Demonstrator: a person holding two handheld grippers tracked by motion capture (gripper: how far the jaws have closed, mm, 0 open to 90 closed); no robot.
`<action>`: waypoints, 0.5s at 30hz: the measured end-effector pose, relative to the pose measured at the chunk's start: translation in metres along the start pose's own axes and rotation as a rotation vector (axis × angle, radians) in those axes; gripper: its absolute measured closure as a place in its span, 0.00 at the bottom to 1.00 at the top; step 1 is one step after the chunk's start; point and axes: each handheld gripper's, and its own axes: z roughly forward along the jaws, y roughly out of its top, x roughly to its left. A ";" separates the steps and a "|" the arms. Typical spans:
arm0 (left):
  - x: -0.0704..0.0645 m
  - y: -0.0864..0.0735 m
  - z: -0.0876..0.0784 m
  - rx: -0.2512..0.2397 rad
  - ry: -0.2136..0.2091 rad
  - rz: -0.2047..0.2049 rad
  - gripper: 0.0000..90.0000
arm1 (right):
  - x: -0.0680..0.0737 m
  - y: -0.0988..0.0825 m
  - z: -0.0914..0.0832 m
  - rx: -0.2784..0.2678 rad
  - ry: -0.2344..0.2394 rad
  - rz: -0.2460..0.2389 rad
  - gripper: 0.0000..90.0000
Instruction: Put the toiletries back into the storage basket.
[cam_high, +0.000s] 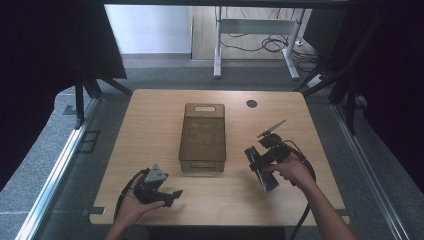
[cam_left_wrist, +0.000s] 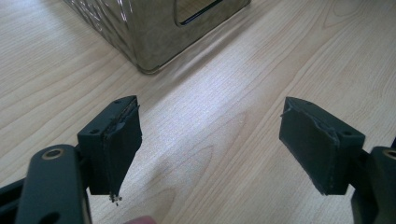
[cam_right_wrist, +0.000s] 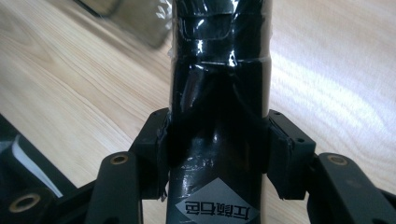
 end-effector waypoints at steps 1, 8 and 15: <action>0.000 0.000 0.000 0.001 0.000 0.001 0.24 | 0.002 0.003 -0.003 -0.001 0.002 0.006 0.53; -0.001 0.001 -0.001 -0.005 -0.001 0.002 0.24 | 0.015 0.028 -0.019 -0.026 0.025 0.012 0.53; 0.000 0.000 -0.002 -0.003 -0.002 -0.002 0.24 | 0.025 0.052 -0.026 -0.045 0.054 0.007 0.53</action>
